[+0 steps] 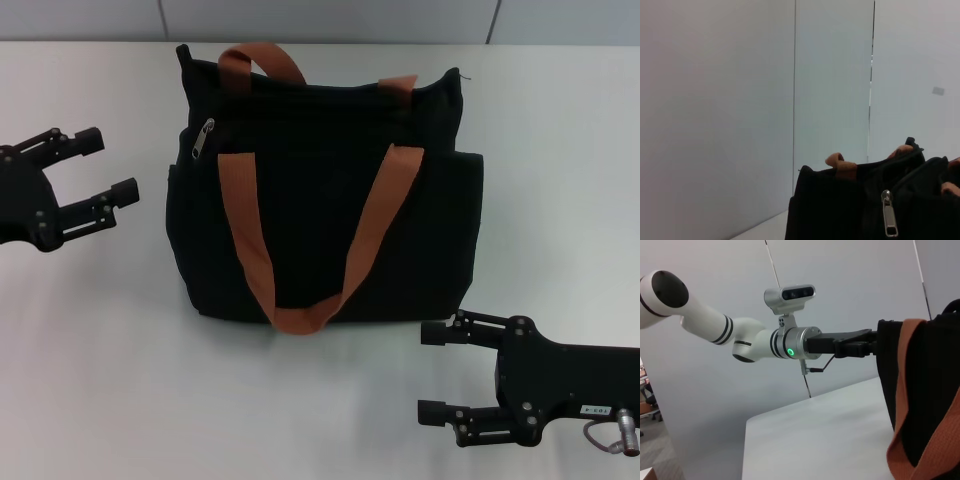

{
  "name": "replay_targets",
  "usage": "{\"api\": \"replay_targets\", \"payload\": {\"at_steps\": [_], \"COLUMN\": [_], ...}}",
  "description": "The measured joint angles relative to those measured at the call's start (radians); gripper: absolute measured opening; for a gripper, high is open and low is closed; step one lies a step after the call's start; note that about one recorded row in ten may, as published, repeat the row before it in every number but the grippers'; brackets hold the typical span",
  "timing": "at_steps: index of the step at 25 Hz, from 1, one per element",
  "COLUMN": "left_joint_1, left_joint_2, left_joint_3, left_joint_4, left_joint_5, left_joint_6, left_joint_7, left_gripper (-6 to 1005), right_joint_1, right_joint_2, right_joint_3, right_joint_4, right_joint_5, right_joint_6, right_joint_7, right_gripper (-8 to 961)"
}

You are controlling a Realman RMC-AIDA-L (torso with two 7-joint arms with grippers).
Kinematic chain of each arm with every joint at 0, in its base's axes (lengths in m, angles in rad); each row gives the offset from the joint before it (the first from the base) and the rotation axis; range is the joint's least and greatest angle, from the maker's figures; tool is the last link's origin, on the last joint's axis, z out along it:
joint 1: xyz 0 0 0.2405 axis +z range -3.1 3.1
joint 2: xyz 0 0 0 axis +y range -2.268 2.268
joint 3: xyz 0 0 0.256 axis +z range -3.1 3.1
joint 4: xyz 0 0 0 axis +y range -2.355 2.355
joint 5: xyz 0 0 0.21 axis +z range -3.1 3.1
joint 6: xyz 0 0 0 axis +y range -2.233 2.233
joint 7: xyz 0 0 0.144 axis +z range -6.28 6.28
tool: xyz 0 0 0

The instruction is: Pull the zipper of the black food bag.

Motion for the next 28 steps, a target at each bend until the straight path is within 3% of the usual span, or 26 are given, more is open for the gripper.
{"api": "replay_targets", "payload": {"at_steps": [8,17,28], "left_joint_1": [-0.049,-0.116,-0.124], "left_joint_2": [-0.024,-0.047,-0.065], "left_joint_3": [0.009,0.113,0.113], "left_joint_4": [0.0,0.006,0.012], "left_joint_5": [0.001,0.007,-0.005], "left_joint_6": [-0.061,-0.131,-0.158], "left_joint_7": [0.03,0.043,0.133], "left_gripper": [760,758,756], "right_joint_1": [-0.003,-0.008,-0.009], "right_joint_2": [0.001,0.002,0.003], "right_joint_3": [0.0,0.002,0.015], "right_joint_4": [0.0,0.0,0.0], "right_joint_5": [0.0,0.0,0.0], "right_joint_6": [0.0,0.0,0.0], "right_joint_7": [0.003,0.003,0.003], "right_gripper": [827,827,827]}}
